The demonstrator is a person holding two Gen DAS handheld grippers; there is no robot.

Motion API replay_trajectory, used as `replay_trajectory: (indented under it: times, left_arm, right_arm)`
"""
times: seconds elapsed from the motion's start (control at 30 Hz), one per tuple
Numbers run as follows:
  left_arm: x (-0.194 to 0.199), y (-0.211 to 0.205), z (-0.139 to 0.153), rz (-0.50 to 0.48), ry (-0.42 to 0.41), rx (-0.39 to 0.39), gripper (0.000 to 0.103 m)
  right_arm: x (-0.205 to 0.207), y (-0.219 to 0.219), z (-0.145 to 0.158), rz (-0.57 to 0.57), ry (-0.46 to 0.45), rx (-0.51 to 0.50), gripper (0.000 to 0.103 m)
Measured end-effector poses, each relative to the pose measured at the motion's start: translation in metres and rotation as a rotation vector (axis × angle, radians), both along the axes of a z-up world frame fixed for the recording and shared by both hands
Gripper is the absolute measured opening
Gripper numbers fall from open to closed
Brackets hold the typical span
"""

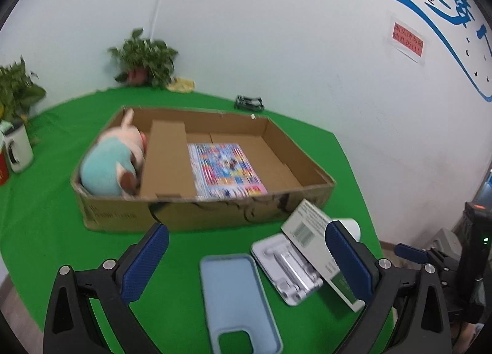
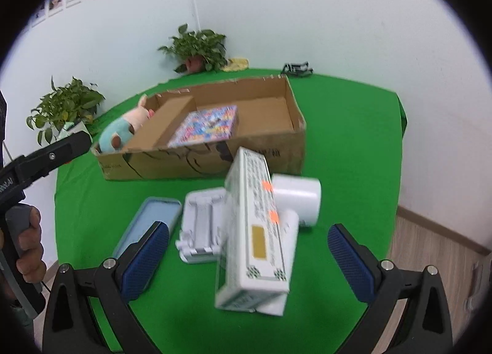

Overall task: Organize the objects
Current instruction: 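Move the right gripper to the white medicine box and grasp it, then lift the medicine box with the right gripper while the left gripper grasps its other end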

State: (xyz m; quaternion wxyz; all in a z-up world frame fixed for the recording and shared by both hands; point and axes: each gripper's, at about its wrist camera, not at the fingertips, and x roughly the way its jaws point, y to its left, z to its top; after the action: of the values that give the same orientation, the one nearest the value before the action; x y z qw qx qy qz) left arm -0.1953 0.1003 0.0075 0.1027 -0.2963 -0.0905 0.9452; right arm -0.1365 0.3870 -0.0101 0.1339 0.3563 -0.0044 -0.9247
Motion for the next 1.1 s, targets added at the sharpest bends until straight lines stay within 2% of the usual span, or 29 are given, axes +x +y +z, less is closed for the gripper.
replay_trajectory:
  times: [0.13,0.23,0.27,0.3,0.37,0.57,0.8,0.97,1.1]
  left_arm:
    - [-0.002,0.005,-0.022,-0.038,-0.051,0.029,0.103]
    - [-0.005,0.006,-0.033,-0.051,-0.090,0.050,0.103]
    - [-0.005,0.006,-0.037,-0.054,-0.100,0.056,0.103]
    - [-0.006,0.006,-0.038,-0.056,-0.107,0.061,0.103]
    - [-0.007,0.006,-0.043,-0.065,-0.119,0.068,0.103]
    - [-0.008,0.004,-0.043,-0.071,-0.130,0.081,0.103]
    - [-0.011,-0.005,-0.045,-0.080,-0.157,0.119,0.103]
    - [-0.017,-0.008,-0.050,-0.106,-0.198,0.170,0.102]
    - [-0.021,-0.009,-0.053,-0.129,-0.217,0.206,0.102]
  right_arm:
    - [0.003,0.005,-0.014,-0.012,-0.050,-0.020,0.103]
    - [0.002,0.002,-0.022,-0.020,-0.076,0.010,0.098]
    - [0.001,0.001,-0.023,-0.019,-0.083,0.012,0.091]
    - [0.000,0.000,-0.024,-0.017,-0.091,0.007,0.079]
    - [-0.003,-0.001,-0.027,-0.011,-0.108,0.001,0.065]
    - [0.001,-0.016,-0.028,0.001,-0.103,0.021,0.037]
    - [0.024,-0.063,-0.023,0.081,0.030,0.225,0.038]
    - [0.038,-0.075,-0.024,0.156,0.098,0.284,0.041]
    - [0.051,-0.090,-0.026,0.223,0.172,0.385,0.042]
